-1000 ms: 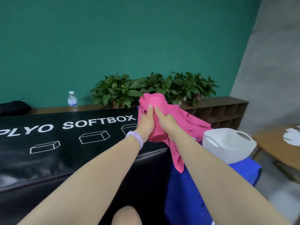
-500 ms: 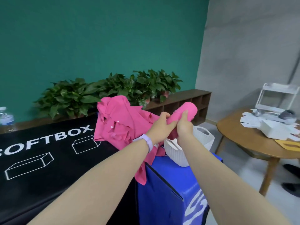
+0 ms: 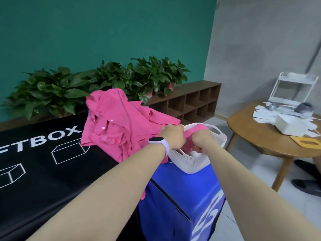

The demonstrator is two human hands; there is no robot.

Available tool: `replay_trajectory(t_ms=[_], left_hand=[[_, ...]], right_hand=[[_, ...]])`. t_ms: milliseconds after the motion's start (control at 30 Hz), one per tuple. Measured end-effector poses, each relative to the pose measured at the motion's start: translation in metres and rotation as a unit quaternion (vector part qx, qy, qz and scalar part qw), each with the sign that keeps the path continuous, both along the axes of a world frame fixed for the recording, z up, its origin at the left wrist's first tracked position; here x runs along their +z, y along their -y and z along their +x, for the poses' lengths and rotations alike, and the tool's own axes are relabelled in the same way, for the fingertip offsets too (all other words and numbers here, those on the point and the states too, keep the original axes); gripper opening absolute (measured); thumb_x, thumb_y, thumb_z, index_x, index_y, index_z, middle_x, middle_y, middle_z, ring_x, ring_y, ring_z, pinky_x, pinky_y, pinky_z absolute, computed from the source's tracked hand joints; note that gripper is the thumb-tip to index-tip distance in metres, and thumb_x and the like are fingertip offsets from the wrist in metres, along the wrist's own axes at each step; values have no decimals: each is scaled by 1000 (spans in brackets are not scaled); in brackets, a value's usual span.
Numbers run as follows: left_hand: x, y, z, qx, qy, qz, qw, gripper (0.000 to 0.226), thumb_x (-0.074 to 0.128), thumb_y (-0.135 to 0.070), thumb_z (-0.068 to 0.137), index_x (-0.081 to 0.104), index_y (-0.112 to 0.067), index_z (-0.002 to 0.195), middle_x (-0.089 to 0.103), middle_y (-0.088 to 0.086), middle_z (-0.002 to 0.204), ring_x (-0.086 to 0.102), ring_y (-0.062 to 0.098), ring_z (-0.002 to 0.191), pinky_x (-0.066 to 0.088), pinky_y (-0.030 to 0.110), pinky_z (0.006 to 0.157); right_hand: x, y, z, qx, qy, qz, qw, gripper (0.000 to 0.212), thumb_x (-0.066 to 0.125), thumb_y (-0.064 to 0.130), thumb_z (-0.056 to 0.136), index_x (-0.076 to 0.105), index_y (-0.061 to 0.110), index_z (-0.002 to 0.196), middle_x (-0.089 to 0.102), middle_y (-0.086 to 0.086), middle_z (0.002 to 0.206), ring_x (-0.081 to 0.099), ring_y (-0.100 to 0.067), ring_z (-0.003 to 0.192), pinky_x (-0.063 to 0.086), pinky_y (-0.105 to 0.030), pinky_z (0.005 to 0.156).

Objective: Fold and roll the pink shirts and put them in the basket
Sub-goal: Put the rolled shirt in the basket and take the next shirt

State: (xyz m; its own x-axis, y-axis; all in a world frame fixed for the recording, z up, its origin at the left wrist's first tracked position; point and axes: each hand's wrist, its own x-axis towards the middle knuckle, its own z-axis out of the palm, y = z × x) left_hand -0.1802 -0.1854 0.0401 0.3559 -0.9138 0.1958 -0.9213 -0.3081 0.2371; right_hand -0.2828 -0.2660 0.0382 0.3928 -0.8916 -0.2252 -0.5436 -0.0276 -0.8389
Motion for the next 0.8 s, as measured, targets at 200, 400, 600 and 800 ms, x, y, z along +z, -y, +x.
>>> replay_trajectory(t_ms=[200,400,600,800], left_hand=[[5,7,0,-5,12,71,997,38,49,-9,93,64,-19,127,62,7,114,40,25,102,33,36,84],[1,2,-6,12,11,74,997,10,63,-22,90,63,-14,96,59,7,98,43,27,105,38,39,83],[8,-8,-11,23,-58,40,997,15,55,-10,91,68,-7,97,63,13,97,52,30,101,42,40,85],[16,-50,54,-20,-125,-114,985,28,55,-17,94,63,-6,70,61,13,71,51,25,67,49,45,70]], right_hand=[[-6,7,4,89,-133,-32,987,20,50,5,100,64,-1,113,68,-10,87,63,-26,72,61,-37,84],[-3,1,15,171,-374,-116,904,15,58,11,90,59,14,75,61,-1,74,55,-18,69,47,-25,77],[-4,-7,12,100,-377,-154,908,25,57,28,94,66,15,113,65,-7,106,59,-31,114,43,-40,103],[37,-18,39,24,-304,-497,812,31,58,29,92,62,11,117,57,-14,122,48,-35,117,42,-42,93]])
